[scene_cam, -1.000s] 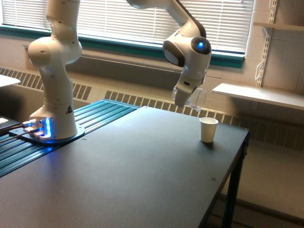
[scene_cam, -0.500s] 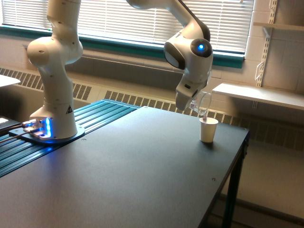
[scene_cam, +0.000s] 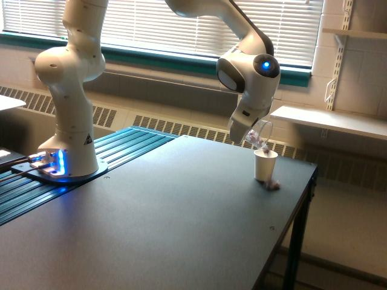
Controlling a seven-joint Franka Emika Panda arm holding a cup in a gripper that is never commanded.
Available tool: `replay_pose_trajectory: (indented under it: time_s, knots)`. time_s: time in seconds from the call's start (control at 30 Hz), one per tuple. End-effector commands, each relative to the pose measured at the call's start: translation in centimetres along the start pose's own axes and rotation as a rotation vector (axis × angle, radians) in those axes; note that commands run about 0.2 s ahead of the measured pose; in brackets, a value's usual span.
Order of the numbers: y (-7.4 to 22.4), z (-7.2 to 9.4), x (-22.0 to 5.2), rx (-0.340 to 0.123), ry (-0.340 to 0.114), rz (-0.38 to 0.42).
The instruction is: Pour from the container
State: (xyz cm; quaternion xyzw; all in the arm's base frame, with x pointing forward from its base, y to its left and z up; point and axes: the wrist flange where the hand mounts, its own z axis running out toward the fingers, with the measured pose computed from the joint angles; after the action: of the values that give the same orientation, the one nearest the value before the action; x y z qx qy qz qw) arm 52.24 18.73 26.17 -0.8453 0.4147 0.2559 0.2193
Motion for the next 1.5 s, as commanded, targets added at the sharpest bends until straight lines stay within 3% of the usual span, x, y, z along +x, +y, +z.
replay_pose_trajectory:
  time_s: [0.03, 0.33, 0.73, 1.5]
  knots:
    - [-1.0, 1.6, -2.1, -0.026, 0.005, -0.014]
    - [-1.2, 3.0, -3.1, -0.039, -0.004, -0.017]
    - [-1.2, 3.3, -2.6, -0.028, -0.016, 0.022]
    - [-0.7, 3.7, -1.3, 0.036, -0.101, 0.134]
